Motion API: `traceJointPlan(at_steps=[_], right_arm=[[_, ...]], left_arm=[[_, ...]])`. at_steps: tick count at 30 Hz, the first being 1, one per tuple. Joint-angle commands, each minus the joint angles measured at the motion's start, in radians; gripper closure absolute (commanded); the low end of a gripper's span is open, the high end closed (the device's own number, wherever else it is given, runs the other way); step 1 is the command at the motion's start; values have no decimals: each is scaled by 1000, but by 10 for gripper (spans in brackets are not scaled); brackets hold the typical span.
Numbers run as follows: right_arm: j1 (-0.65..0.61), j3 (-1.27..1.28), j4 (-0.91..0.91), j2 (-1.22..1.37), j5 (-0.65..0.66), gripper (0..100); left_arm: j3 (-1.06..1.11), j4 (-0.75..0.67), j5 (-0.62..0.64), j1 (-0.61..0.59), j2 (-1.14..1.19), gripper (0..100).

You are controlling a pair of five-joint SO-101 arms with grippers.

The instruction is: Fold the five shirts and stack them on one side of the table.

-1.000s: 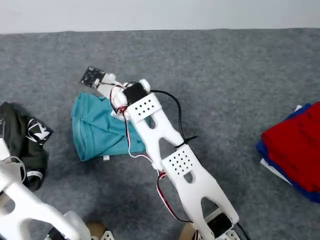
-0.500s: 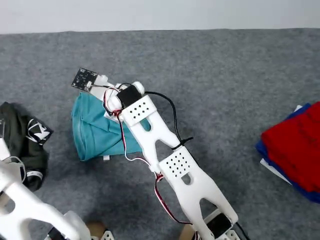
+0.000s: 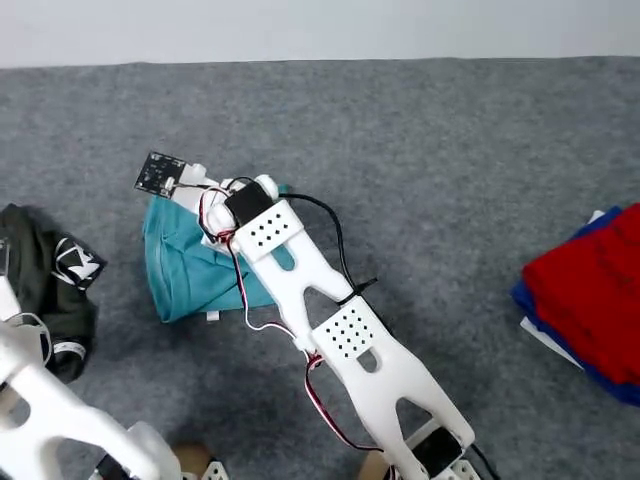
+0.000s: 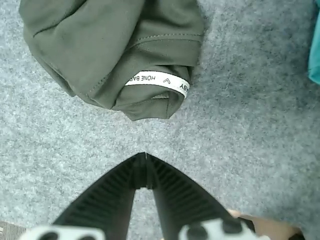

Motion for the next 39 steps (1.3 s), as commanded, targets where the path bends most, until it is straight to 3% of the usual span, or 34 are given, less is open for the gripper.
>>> traceJointPlan(at_steps=[1,12,27,34,39], right_arm=[[-21,-49,41,-81,31,988],[-142,-49,262,-305,29,988],[-311,72,268,-305,-32,983],[-254,167,271,-390,-80,756],[-200,201,271,-532,-80,729]], left_arm=[[-31,0,9,2,-23,997],[-31,-6,11,3,-20,997],[-33,-6,8,3,-21,997],[-33,-6,8,3,-21,997],[-33,-6,8,3,-21,997]])
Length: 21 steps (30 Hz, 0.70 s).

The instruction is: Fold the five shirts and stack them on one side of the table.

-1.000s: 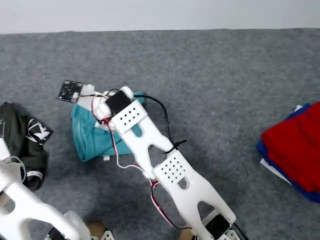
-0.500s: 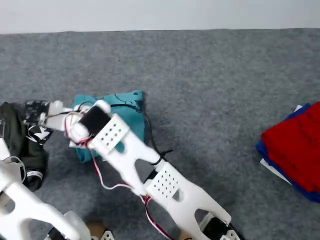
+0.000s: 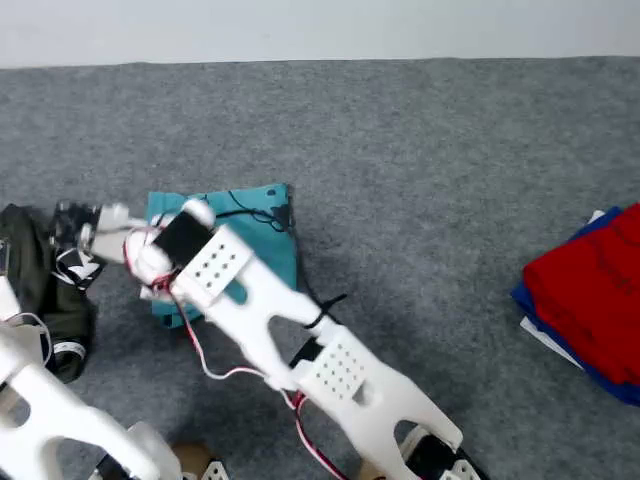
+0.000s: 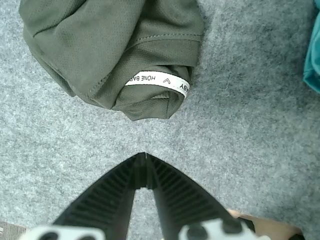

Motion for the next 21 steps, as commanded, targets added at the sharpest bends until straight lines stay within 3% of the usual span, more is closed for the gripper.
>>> traceJointPlan(at_steps=[1,5,12,21], right_arm=[[62,18,39,-173,-12,729],[148,123,36,-234,-9,753],[305,276,33,-193,57,995],[440,273,-105,-30,52,990]], left_arm=[[-33,-6,8,3,-21,997],[-33,-6,8,3,-21,997],[-53,2,12,3,-23,997],[-297,149,75,66,-23,997]])
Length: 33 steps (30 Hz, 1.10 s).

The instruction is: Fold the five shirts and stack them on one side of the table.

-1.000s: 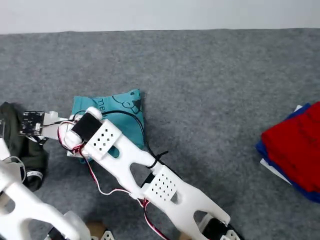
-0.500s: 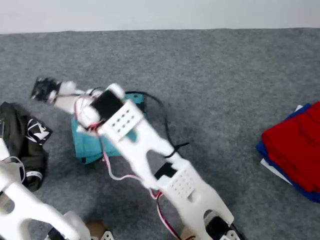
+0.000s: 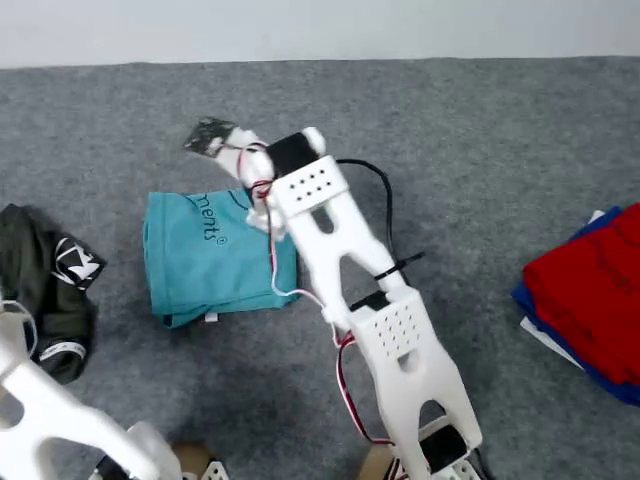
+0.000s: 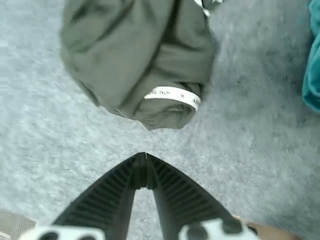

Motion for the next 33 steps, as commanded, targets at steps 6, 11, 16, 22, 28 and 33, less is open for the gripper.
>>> traceJointPlan(at_steps=[6,11,16,22,28,33], right_arm=[[47,-3,-245,88,6,990],[56,-3,-348,170,14,990],[116,-5,-349,213,14,990],[117,-100,-199,128,6,974],[35,-298,58,53,-98,863],[2,-334,94,22,-181,884]], left_arm=[[-274,158,153,250,-23,997],[-295,163,201,358,-23,997],[-295,164,230,371,-23,997],[-295,164,230,371,-23,997],[-295,164,230,371,-23,997],[-295,164,230,371,-23,997]])
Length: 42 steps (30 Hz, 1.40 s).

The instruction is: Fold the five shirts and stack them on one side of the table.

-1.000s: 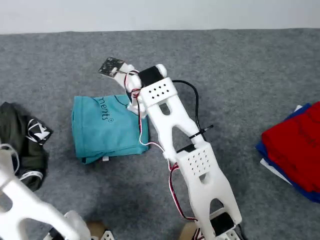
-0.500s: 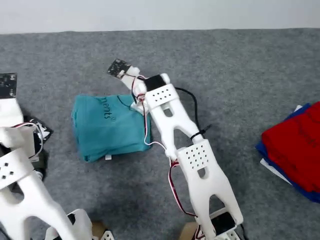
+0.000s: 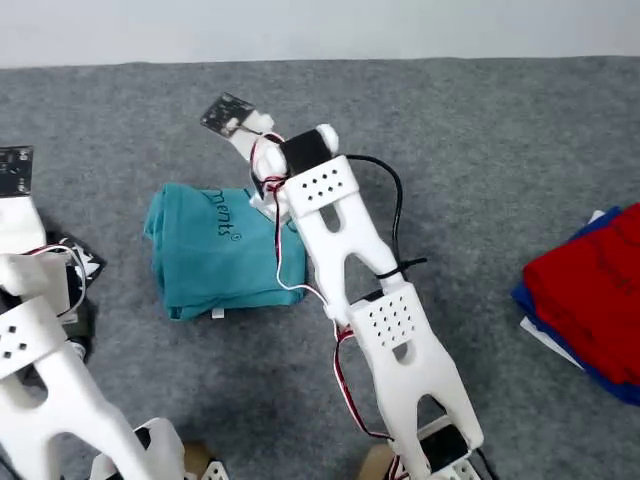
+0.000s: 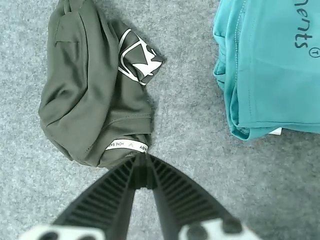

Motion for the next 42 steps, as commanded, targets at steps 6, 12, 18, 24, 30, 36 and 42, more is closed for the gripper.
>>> traceJointPlan(at_steps=[6,12,18,24,30,36,42], right_arm=[[-136,32,44,-114,-75,977],[-239,249,42,-159,-81,984],[-340,325,10,-111,-83,984],[-427,322,-21,-39,-81,985],[-427,210,21,-61,-74,985],[-337,120,35,-124,-72,985],[-285,117,-12,-70,18,984]], left_arm=[[-38,17,6,3,-23,997],[-51,11,2,-83,-23,997],[-61,9,0,-178,-23,997],[-61,-5,0,-180,-20,997],[-59,-5,0,-181,-20,997],[-59,-2,-2,-183,-21,997],[-62,2,-2,-183,-23,997]])
